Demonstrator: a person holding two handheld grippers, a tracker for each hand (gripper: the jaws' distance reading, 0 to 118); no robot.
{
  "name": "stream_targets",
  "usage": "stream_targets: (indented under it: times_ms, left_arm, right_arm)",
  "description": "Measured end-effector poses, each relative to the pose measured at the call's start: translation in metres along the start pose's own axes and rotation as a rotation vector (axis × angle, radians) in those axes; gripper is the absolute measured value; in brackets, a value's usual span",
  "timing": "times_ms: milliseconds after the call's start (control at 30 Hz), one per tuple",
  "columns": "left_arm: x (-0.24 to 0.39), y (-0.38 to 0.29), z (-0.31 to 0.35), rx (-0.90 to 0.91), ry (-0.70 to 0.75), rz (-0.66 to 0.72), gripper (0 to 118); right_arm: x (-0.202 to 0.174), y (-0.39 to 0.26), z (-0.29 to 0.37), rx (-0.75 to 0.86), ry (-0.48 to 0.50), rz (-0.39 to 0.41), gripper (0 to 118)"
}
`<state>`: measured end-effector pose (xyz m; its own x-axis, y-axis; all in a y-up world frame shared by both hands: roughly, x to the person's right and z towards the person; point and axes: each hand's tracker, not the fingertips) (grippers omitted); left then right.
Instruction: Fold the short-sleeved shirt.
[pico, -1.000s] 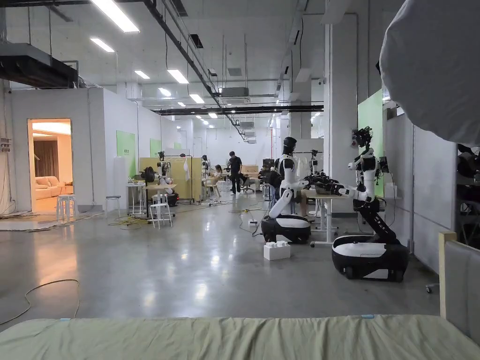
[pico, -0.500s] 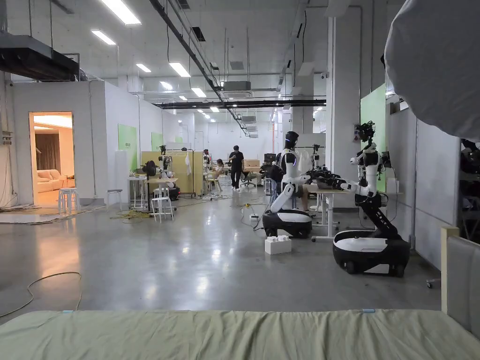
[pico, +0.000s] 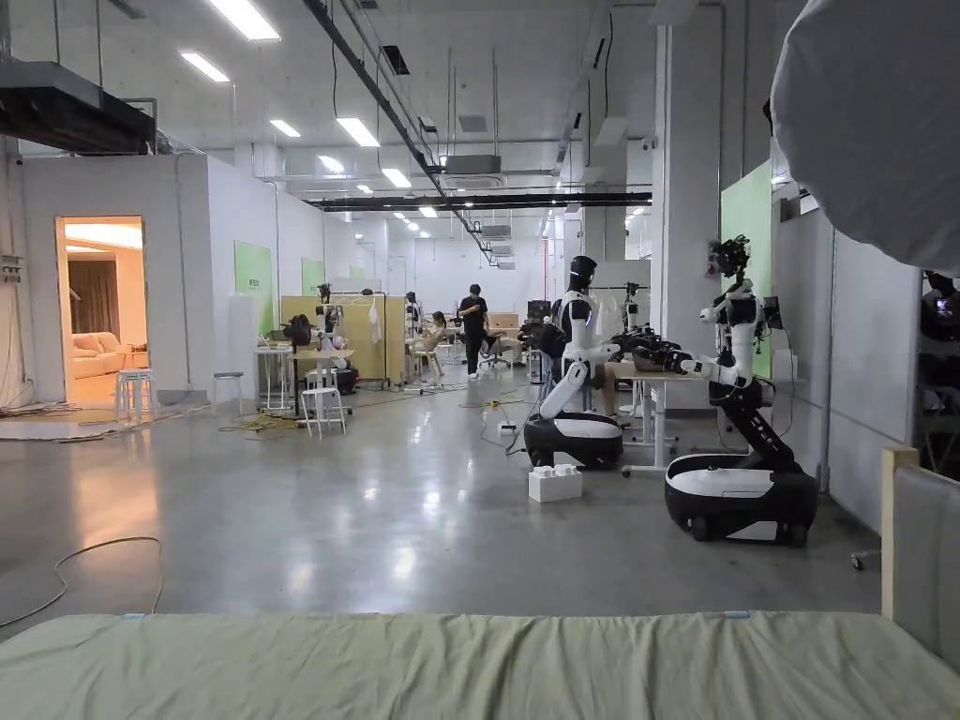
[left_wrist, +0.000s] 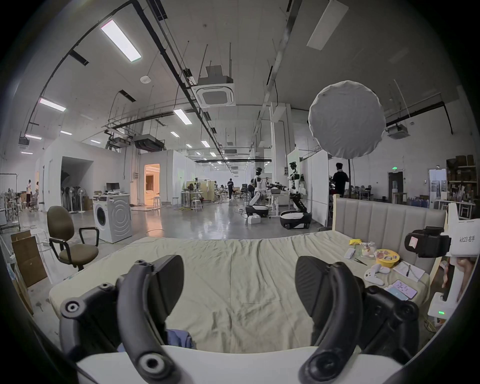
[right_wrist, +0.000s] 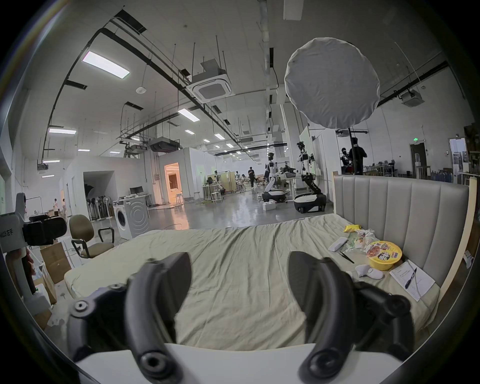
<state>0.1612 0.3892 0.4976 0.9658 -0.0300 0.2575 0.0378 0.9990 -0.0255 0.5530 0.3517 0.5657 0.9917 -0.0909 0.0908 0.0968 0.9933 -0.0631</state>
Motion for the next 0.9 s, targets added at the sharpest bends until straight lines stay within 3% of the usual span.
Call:
stream_targets:
  times_ms: [100, 167, 900]
  left_arm:
    - [0.0023, -0.0016, -0.0009, 0.009, 0.028, -0.005, 118]
    - [0.0012, -0.0007, 0.0018, 0.027, 0.022, 0.005, 118]
    - [-0.0006, -0.0042, 0.0017, 0.013, 0.024, 0.010, 118]
  right_arm:
    - [-0.0030, -0.0011, -0.0003, 0.002, -0.009, 0.023, 117]
    - [-0.0043, 0.0009, 0.0027, 0.055, -0.008, 0.064, 118]
    - [-0.0057, -0.0016, 0.0019, 0.020, -0.014, 0.045, 118]
